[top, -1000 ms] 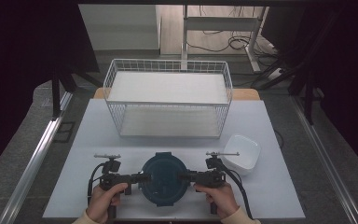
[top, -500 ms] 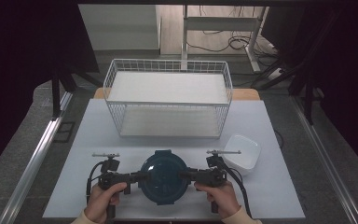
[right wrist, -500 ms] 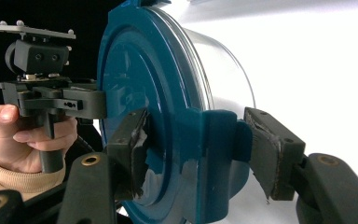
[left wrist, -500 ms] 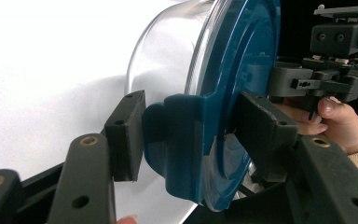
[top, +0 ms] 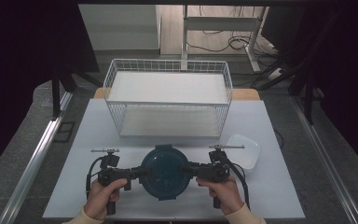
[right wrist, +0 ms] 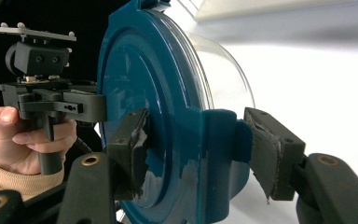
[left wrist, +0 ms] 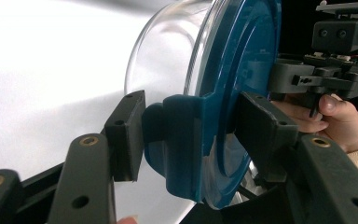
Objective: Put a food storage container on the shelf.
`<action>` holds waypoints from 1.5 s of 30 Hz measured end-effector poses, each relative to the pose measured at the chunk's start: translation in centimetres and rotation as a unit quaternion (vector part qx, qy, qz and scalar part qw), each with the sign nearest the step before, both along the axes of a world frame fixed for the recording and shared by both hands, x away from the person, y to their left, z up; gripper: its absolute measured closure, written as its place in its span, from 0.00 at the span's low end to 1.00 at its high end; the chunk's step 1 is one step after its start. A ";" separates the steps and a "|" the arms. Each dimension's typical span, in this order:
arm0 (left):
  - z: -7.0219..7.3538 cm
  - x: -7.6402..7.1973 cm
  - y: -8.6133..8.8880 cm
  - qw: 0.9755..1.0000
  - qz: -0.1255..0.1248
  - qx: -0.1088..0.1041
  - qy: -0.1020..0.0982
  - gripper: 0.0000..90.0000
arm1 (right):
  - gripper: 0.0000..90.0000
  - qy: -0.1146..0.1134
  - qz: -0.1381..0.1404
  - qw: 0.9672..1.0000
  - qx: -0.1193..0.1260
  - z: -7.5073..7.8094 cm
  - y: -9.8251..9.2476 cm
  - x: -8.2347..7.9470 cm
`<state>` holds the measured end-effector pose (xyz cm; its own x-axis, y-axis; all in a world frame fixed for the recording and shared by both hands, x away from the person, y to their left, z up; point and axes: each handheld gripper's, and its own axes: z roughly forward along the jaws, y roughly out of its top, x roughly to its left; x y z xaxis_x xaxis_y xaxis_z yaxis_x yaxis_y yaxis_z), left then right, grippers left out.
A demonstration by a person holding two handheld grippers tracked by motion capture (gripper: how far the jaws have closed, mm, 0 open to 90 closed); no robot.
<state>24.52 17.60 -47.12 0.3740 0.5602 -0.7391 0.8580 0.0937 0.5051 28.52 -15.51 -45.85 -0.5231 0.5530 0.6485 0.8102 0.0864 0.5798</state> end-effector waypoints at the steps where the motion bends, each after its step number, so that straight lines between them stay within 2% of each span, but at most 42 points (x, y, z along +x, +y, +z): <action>1: 0.3 0.1 0.0 1.000 0.000 0.000 -0.002 0.49 | 0.47 -0.003 0.000 1.000 0.000 0.3 0.0 0.1; 7: 2.3 0.9 0.1 1.000 -0.003 0.001 -0.015 0.49 | 0.47 -0.017 -0.001 1.000 -0.002 2.5 0.2 0.6; 11: 3.8 1.9 0.1 1.000 -0.006 -0.001 -0.023 0.49 | 0.47 -0.029 -0.005 1.000 0.000 4.0 0.1 1.3; 20: 6.0 3.6 -0.3 0.999 -0.010 -0.001 -0.040 0.49 | 0.47 -0.047 -0.012 0.999 0.001 6.4 -0.3 2.7; 36: 8.1 5.1 -0.2 0.999 -0.013 -0.001 -0.051 0.49 | 0.47 -0.057 -0.008 0.998 -0.001 8.6 -0.3 4.1; 45: 10.4 6.7 0.4 0.998 -0.010 -0.003 -0.057 0.49 | 0.47 -0.066 -0.006 0.998 -0.001 10.8 0.3 5.7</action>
<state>31.18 17.99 -36.77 0.4669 0.5479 -0.6941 0.7968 0.0797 0.5990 34.18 -15.20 -35.05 -0.5966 0.5608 0.5741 0.7283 0.0779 0.6808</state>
